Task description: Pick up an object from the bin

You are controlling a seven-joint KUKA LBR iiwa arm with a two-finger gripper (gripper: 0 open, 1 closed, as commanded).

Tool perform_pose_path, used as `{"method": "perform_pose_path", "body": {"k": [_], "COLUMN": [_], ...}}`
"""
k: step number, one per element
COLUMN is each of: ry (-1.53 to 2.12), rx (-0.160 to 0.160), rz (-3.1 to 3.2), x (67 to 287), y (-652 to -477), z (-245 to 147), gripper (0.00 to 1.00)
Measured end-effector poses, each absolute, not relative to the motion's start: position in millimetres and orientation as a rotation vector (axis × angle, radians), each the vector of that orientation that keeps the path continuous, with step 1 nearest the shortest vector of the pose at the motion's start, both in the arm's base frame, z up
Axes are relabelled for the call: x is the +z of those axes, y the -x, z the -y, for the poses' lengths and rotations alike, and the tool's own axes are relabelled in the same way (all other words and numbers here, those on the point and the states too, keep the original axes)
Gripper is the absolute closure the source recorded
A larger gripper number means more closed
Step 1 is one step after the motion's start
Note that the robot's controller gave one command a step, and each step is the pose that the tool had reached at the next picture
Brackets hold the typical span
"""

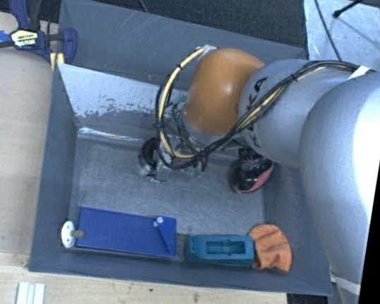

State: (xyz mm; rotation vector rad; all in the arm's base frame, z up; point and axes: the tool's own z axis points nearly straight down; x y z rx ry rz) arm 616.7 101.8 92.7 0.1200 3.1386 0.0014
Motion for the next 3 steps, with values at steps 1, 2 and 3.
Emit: {"method": "perform_pose_path", "body": {"k": [1, 2, 3], "ry": [-0.133, -0.174, -0.118], "rx": [0.000, 0.002, 0.001], "rz": [-3.142, -3.130, -3.135], "x": [141.7, 163.3, 304.8], "y": [-622.9, -593.7, -599.6], "z": [-89.9, -93.1, -104.9], "gripper": [1.00, 1.00, 1.00]}}
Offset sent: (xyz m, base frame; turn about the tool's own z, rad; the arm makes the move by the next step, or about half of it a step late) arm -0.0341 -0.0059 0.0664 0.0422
